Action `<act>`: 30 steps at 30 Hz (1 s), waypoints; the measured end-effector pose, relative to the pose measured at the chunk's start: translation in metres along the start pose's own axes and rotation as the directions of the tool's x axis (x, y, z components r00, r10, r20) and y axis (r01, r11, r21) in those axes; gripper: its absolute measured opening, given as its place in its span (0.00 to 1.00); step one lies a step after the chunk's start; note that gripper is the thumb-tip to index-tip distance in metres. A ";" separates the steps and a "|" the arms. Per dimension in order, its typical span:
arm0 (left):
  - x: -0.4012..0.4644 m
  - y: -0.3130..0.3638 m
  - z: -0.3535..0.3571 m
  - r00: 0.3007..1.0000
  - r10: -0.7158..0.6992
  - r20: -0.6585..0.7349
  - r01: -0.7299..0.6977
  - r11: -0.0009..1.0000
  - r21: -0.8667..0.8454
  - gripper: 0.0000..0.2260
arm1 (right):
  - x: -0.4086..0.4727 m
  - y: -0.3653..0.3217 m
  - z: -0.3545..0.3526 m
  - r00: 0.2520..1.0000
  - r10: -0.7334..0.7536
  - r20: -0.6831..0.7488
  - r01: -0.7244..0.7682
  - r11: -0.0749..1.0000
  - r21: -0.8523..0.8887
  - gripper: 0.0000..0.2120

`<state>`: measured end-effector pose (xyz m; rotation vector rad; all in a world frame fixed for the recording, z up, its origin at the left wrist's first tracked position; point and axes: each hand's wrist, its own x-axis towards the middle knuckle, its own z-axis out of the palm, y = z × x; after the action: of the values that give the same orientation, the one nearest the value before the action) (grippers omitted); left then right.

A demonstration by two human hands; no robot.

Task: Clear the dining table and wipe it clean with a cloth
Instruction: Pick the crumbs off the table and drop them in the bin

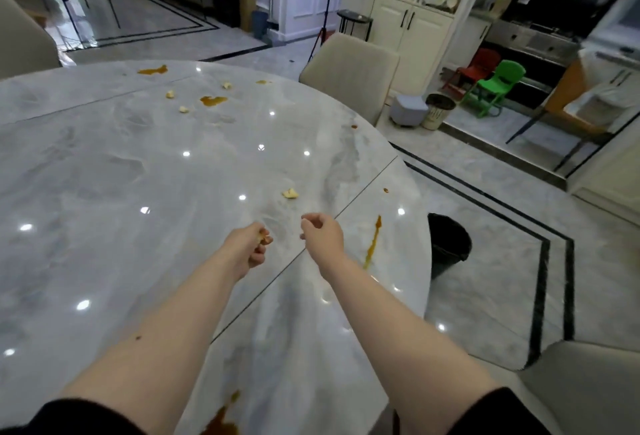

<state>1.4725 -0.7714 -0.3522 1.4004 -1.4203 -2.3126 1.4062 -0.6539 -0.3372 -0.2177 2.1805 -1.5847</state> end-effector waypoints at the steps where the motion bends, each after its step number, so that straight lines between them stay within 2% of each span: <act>1: -0.006 -0.007 0.015 1.000 -0.001 0.006 0.001 1.000 0.010 0.10 | -0.002 0.004 -0.016 1.000 0.017 -0.009 -0.017 1.000 0.011 0.06; 5: -0.025 -0.022 0.064 0.998 -0.026 0.053 0.022 0.997 0.070 0.10 | -0.016 0.017 -0.065 0.998 0.040 -0.038 -0.038 0.998 0.056 0.05; 9: -0.043 -0.032 0.119 0.996 0.002 0.085 -0.015 0.987 0.158 0.10 | -0.033 0.022 -0.119 0.992 0.039 -0.117 -0.031 0.997 0.068 0.06; 13: -0.068 -0.046 0.186 0.977 0.010 0.211 -0.068 0.961 0.269 0.11 | -0.057 0.030 -0.181 0.970 0.056 -0.238 -0.033 0.995 0.098 0.08; 18: -0.115 -0.090 0.279 0.929 -0.027 0.369 -0.113 0.929 0.353 0.10 | -0.102 0.054 -0.271 0.902 0.080 -0.424 -0.026 0.991 0.133 0.06; 23: -0.190 -0.150 0.384 0.866 -0.106 0.489 -0.142 0.885 0.444 0.13 | -0.167 0.088 -0.393 0.797 0.131 -0.589 -0.041 0.986 0.163 0.06; 26: -0.232 -0.183 0.440 0.823 -0.147 0.549 -0.152 0.874 0.462 0.13 | -0.205 0.105 -0.462 0.759 0.127 -0.639 -0.035 0.987 0.156 0.09; 30: -0.293 -0.231 0.513 0.771 -0.170 0.614 -0.169 0.875 0.454 0.11 | -0.257 0.129 -0.554 0.701 0.103 -0.706 -0.072 0.995 0.073 0.05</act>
<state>1.3476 -0.1572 -0.2567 0.6324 -2.3210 -2.6922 1.4132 -0.0349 -0.2539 0.6220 2.6423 -1.8561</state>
